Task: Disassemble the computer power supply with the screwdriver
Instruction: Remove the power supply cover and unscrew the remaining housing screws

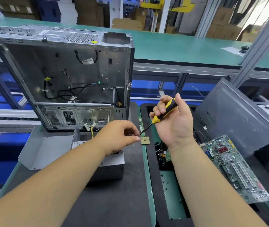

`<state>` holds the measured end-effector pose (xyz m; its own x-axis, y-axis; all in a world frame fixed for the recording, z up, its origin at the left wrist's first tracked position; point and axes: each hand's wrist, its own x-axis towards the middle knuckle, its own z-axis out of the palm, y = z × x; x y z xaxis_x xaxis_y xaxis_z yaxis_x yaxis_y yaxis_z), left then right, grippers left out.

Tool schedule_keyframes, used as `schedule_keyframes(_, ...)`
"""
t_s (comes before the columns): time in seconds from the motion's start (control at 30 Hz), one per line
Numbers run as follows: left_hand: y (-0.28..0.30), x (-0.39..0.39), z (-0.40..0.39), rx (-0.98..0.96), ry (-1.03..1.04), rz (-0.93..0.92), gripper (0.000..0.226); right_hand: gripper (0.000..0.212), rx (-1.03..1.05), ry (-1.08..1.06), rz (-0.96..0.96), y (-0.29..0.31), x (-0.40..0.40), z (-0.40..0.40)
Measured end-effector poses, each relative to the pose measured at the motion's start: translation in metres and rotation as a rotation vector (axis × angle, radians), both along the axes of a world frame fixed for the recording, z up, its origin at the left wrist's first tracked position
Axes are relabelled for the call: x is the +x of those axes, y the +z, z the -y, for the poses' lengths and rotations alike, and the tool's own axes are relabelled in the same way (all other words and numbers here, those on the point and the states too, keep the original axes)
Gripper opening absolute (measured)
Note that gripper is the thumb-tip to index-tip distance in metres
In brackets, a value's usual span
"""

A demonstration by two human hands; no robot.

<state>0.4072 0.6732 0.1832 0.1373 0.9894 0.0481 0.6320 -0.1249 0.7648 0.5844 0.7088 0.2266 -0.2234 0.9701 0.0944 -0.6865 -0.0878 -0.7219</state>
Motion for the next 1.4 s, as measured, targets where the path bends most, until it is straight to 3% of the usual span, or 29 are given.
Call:
schedule_keyframes(0.3, -0.003, 0.033, 0.001, 0.005, 0.14, -0.045, 0.01, 0.03, -0.034, 0.028, -0.05, -0.015, 0.039, -0.023)
schedule_keyframes(0.47, -0.002, 0.048, -0.002, -0.072, 0.251, 0.325, 0.016, 0.005, 0.087, -0.013, 0.365, -0.033, 0.042, -0.023)
schedule_keyframes(0.57, 0.0, 0.055, -0.006, -0.127, 0.297, 0.517, 0.018, 0.007, 0.218, 0.034, 0.623, -0.044, 0.037, -0.017)
schedule_keyframes(0.8, -0.006, 0.052, -0.014, -0.226, 0.381, 0.611, 0.022, 0.007, 0.261, 0.009, 0.794, -0.052, 0.032, -0.016)
schedule_keyframes(1.07, -0.008, 0.039, -0.016, -0.17, 0.389, 0.445, 0.03, 0.017, 0.377, -0.039, 1.031, -0.059, 0.021, -0.029)
schedule_keyframes(1.17, -0.006, 0.023, -0.012, -0.119, 0.365, 0.208, 0.026, 0.012, 0.335, -0.057, 1.17, -0.07, 0.01, -0.039)
schedule_keyframes(1.27, -0.002, -0.005, -0.003, -0.052, 0.354, 0.002, 0.024, 0.008, 0.211, 0.069, 1.413, -0.094, -0.003, -0.056)
schedule_keyframes(1.4, -0.003, -0.043, 0.015, -0.157, 0.302, -0.097, 0.012, 0.018, 0.104, 0.269, 1.705, -0.129, -0.022, -0.072)
